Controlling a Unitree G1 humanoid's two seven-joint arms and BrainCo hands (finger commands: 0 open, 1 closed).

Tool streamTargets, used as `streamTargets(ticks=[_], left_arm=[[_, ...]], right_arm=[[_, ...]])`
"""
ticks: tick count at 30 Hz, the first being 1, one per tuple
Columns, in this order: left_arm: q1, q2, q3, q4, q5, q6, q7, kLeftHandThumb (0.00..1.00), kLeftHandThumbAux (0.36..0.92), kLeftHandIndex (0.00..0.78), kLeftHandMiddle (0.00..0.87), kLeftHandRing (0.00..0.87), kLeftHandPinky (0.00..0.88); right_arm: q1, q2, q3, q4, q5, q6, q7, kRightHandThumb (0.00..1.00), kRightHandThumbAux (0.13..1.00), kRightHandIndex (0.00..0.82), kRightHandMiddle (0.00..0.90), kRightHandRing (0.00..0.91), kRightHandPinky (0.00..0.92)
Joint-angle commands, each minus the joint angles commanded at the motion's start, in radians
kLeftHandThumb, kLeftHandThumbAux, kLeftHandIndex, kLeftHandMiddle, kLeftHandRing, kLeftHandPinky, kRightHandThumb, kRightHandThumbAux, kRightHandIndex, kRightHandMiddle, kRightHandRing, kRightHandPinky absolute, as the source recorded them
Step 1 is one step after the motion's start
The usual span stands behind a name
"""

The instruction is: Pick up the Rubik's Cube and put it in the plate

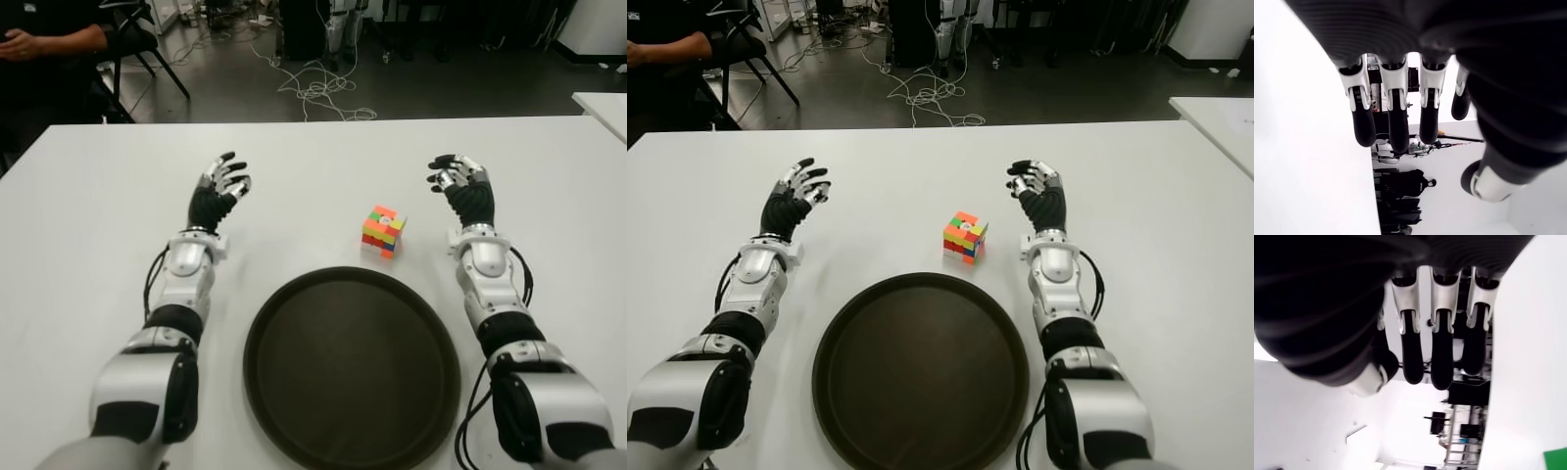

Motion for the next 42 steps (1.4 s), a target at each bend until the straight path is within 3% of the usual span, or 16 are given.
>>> streamTargets(ticks=[13,30,34,42], left_arm=[[0.058,-0.003,-0.013,-0.082,0.009,0.018,0.023,0.271,0.775,0.131,0.22,0.228,0.238],[0.073,-0.016,-0.014,-0.095,-0.004,0.036,0.027,0.287,0.752,0.152,0.231,0.229,0.224],[0.072,-0.015,-0.013,-0.09,-0.005,0.034,0.025,0.287,0.744,0.157,0.239,0.237,0.232],[0.067,-0.012,-0.015,-0.078,-0.001,0.032,0.025,0.288,0.731,0.153,0.236,0.236,0.239]], right_arm=[[0.067,0.015,0.004,-0.123,-0.007,0.066,-0.023,0.687,0.741,0.408,0.402,0.421,0.444],[0.112,0.015,0.036,-0.224,-0.026,0.14,-0.029,0.689,0.74,0.41,0.398,0.415,0.444],[0.12,0.007,0.06,-0.232,-0.07,0.107,-0.054,0.684,0.741,0.406,0.383,0.392,0.407],[0.109,-0.063,0.157,-0.148,-0.292,-0.159,-0.206,0.667,0.745,0.398,0.317,0.32,0.336]])
